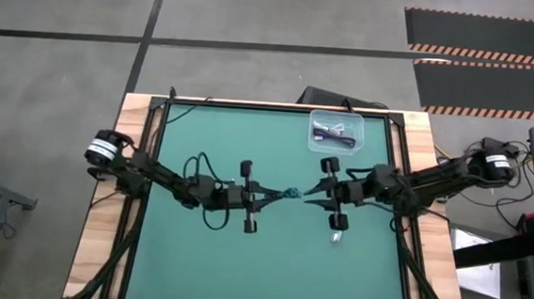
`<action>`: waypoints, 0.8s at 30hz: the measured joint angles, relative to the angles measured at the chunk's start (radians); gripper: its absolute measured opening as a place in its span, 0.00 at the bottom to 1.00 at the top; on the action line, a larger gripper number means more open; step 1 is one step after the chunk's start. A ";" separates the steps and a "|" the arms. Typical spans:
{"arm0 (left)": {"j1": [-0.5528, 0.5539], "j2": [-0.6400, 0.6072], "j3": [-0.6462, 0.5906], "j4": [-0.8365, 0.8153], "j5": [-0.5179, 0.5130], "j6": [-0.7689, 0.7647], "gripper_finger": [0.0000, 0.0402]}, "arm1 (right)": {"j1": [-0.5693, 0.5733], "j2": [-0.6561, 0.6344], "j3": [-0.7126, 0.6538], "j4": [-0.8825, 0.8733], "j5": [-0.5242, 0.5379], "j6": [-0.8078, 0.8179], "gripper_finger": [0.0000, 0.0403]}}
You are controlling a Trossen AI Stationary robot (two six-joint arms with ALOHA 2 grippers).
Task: Pick and place USB-C Cables
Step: Put the blue charger cable into the transparent bin
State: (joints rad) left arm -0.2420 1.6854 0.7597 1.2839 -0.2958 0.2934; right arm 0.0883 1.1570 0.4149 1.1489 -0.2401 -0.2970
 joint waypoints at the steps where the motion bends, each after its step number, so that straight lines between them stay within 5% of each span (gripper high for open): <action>1: 0.000 0.003 0.000 0.000 0.000 0.000 0.06 | 0.000 0.022 0.015 -0.001 0.000 0.000 0.17; 16: 0.000 0.000 -0.014 -0.001 0.000 0.001 0.06 | 0.001 0.149 0.113 -0.004 0.004 0.005 0.18; 24: 0.000 -0.001 -0.014 -0.001 0.000 0.001 0.06 | 0.001 0.140 0.116 -0.015 0.016 -0.011 0.30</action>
State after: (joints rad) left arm -0.2420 1.6847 0.7456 1.2831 -0.2955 0.2947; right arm 0.0891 1.2972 0.5304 1.1339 -0.2238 -0.3077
